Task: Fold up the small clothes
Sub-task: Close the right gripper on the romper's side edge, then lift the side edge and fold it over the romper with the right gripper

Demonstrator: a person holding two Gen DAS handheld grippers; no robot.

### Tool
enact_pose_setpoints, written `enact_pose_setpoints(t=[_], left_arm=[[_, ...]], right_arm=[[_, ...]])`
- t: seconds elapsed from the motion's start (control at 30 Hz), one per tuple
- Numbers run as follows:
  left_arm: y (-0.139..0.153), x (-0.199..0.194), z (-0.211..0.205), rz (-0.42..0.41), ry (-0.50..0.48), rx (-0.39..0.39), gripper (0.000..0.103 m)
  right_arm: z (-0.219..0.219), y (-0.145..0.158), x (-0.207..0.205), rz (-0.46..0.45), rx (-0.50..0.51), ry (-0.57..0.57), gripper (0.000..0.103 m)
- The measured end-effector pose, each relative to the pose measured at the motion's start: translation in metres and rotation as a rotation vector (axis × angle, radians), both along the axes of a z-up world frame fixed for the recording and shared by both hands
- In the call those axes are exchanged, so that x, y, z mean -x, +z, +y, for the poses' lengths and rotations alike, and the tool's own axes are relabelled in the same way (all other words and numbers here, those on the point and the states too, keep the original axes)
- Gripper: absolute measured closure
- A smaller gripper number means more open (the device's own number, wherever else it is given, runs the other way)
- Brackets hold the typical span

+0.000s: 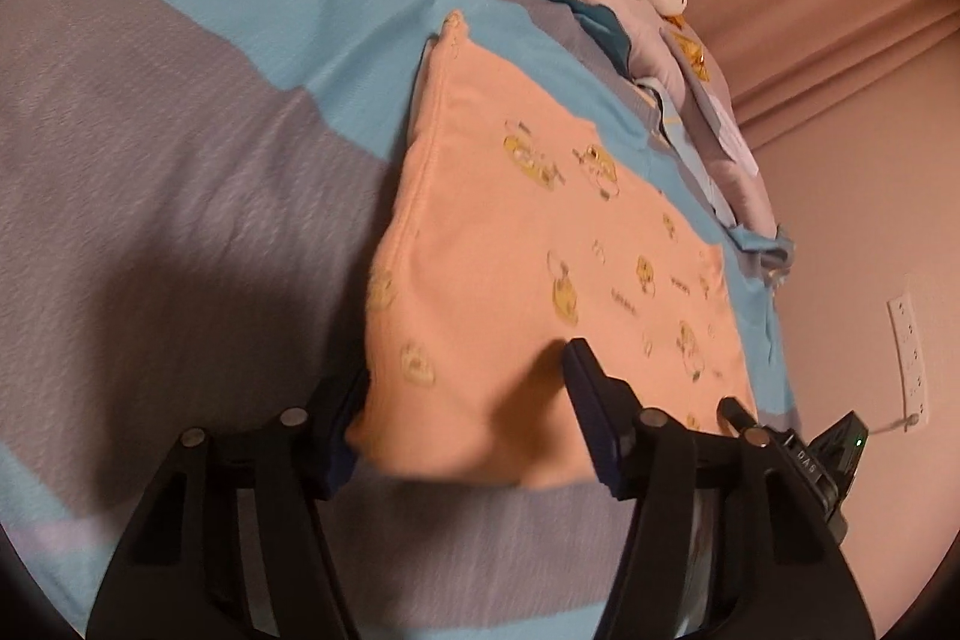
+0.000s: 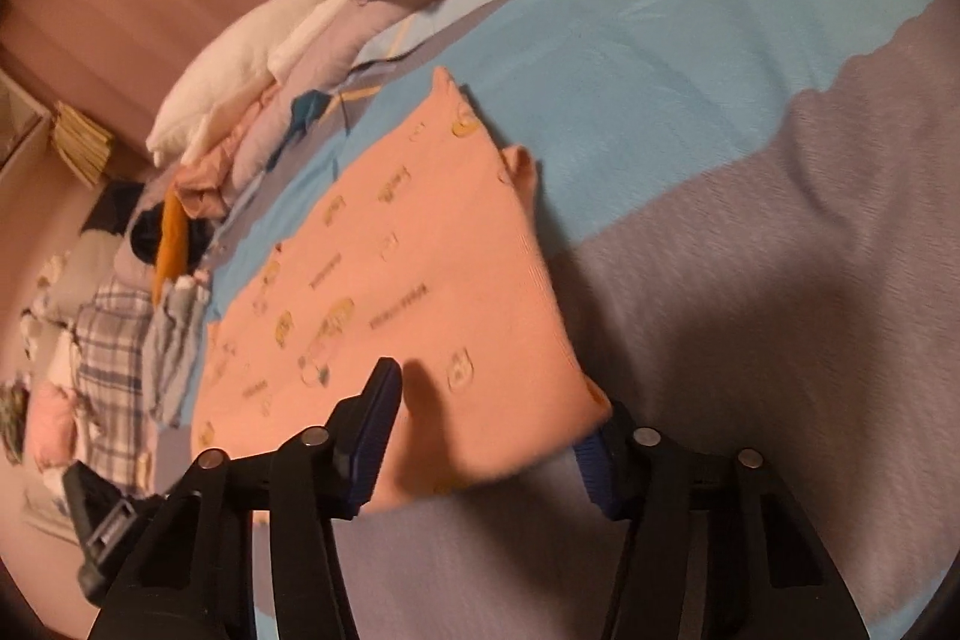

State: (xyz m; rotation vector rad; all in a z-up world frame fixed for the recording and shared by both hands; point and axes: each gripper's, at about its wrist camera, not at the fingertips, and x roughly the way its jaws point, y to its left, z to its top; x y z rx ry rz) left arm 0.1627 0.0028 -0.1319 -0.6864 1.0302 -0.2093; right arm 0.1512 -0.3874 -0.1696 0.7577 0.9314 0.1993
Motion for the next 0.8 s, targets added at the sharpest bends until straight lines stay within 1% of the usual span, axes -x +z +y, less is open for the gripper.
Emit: enact_pose_setpoints(t=[0.03,0.07,0.1,0.13,0.2,0.23,0.27,0.33,0.43,0.5,0.6,0.67,0.8], left_arm=[[-0.001,-0.004,0.000,0.002,0.008,0.009,0.054],[-0.002,-0.007,-0.001,0.004,0.013,0.016,0.065],[-0.003,-0.011,-0.001,0.009,0.013,0.028,0.079],[-0.005,-0.013,-0.002,0.014,0.007,0.041,0.087],[-0.002,-0.012,-0.002,0.007,0.019,0.036,0.092],[0.001,-0.011,-0.003,-0.009,0.019,0.025,0.092],[0.007,-0.008,-0.004,-0.032,0.018,0.003,0.093],[0.016,-0.004,-0.003,-0.064,0.012,-0.012,0.094],[0.029,0.002,0.002,-0.093,0.006,-0.006,0.095],[0.037,0.007,0.006,-0.101,-0.004,-0.007,0.095],[0.049,0.022,0.006,-0.127,-0.030,-0.033,0.095],[0.053,0.033,0.007,-0.128,-0.045,-0.044,0.095],[0.054,0.059,0.007,-0.104,-0.081,-0.066,0.095]], right_arm=[[0.000,-0.002,-0.004,-0.001,-0.021,-0.001,0.062],[0.001,-0.004,-0.006,0.002,-0.032,-0.003,0.066],[0.001,-0.006,-0.009,0.005,-0.040,-0.004,0.075],[0.002,-0.006,-0.010,0.006,-0.040,-0.005,0.079],[0.004,-0.002,-0.008,-0.003,-0.015,0.001,0.083],[0.005,0.001,-0.006,-0.009,-0.003,-0.001,0.087],[0.006,0.004,-0.004,-0.017,0.005,-0.002,0.089],[0.007,0.015,0.002,-0.042,0.032,-0.005,0.090],[0.007,0.030,0.010,-0.082,0.047,-0.001,0.091],[0.010,0.043,0.017,-0.106,0.078,0.005,0.091],[0.014,0.056,0.030,-0.130,0.112,0.016,0.091],[0.016,0.063,0.044,-0.135,0.126,0.025,0.091],[0.020,0.066,0.063,-0.115,0.145,0.030,0.091]])
